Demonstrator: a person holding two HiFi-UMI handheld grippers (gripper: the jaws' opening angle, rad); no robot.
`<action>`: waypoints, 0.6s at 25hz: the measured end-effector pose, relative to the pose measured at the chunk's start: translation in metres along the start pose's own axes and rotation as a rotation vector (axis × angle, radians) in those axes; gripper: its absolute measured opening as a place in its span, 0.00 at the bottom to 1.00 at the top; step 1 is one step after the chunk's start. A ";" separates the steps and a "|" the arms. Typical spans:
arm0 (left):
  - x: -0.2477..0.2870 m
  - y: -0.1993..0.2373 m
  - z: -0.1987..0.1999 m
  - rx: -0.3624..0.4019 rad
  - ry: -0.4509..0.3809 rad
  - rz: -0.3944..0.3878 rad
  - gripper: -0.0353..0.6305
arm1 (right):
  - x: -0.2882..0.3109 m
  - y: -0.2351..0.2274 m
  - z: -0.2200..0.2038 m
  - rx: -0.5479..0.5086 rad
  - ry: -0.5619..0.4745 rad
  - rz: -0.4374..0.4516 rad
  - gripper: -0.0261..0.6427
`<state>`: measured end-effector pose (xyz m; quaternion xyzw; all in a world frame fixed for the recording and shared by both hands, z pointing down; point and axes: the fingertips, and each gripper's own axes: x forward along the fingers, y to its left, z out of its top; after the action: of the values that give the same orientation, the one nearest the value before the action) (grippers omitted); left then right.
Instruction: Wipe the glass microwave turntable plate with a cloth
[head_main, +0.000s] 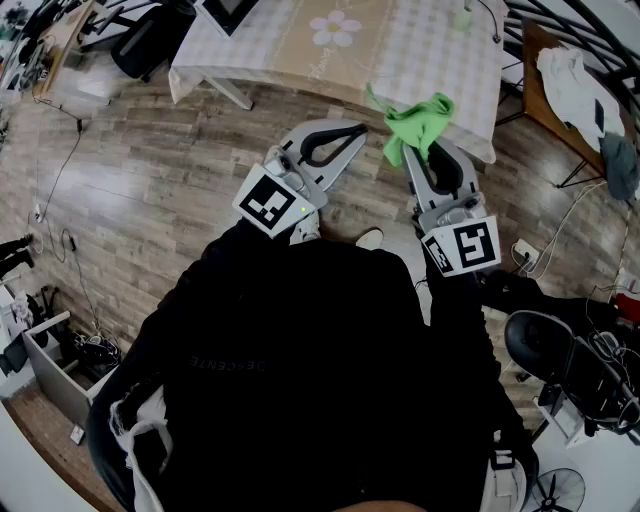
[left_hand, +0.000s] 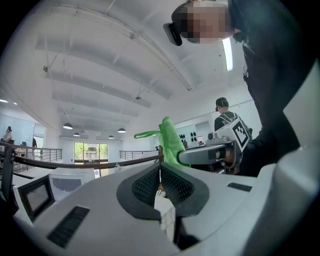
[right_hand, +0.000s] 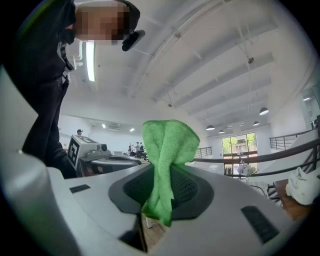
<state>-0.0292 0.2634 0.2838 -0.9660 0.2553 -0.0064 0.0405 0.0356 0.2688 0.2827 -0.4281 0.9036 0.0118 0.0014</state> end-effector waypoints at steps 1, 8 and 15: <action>-0.004 0.002 -0.001 -0.003 0.002 0.001 0.09 | 0.002 0.003 -0.001 0.006 0.002 -0.003 0.19; -0.026 0.024 -0.008 -0.021 -0.004 -0.003 0.09 | 0.021 0.021 -0.014 0.027 0.047 -0.025 0.19; -0.043 0.041 -0.017 -0.053 -0.010 -0.008 0.09 | 0.035 0.028 -0.030 0.074 0.074 -0.067 0.20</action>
<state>-0.0872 0.2471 0.2980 -0.9678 0.2513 0.0050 0.0163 -0.0075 0.2589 0.3131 -0.4577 0.8882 -0.0376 -0.0156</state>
